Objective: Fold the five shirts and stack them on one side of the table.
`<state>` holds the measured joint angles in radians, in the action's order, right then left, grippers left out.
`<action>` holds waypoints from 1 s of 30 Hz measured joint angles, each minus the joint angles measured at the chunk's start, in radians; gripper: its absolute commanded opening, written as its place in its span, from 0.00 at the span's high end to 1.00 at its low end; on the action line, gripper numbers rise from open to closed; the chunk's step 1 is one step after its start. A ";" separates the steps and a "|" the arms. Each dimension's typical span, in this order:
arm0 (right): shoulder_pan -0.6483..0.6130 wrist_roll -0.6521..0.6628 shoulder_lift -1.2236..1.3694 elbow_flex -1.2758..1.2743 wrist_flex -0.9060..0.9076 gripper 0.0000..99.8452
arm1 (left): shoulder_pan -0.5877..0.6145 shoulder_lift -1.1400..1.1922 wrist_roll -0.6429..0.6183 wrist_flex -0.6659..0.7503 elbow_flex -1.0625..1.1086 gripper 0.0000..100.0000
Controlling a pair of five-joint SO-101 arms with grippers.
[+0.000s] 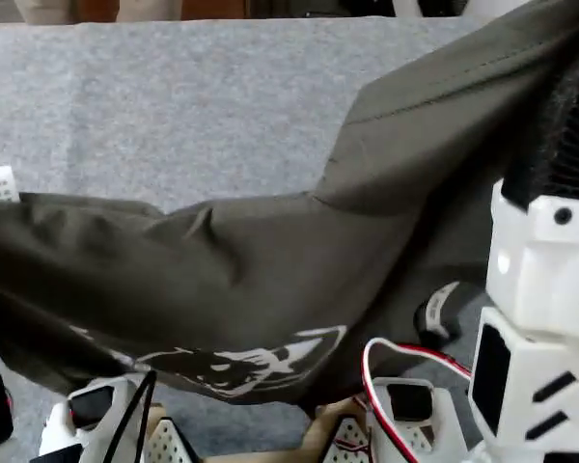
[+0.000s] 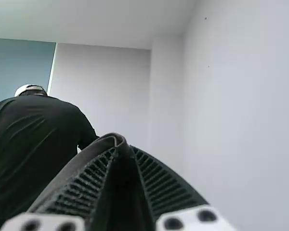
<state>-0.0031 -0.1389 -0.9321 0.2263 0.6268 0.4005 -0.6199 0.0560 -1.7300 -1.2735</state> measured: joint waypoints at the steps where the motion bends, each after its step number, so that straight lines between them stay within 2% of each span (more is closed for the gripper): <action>1: 0.000 0.000 0.006 0.015 0.000 1.00 | 0.000 0.000 0.000 0.029 0.006 0.98; 5: 0.000 0.000 0.072 0.101 0.000 1.00 | 0.000 0.002 0.000 0.176 0.110 0.98; 11: 0.000 0.000 0.230 0.273 0.000 1.00 | 0.000 0.005 0.000 0.244 0.247 0.98; 20: 0.000 0.034 0.417 0.450 0.133 1.00 | 0.000 0.015 0.000 0.242 0.445 0.98; 30: 0.000 0.034 0.431 0.489 0.181 1.00 | 0.000 -0.037 0.000 0.109 0.459 0.98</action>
<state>-0.0031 -0.1051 -0.5010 0.7158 0.8078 0.4005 -0.6567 0.0560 -1.6210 -0.8147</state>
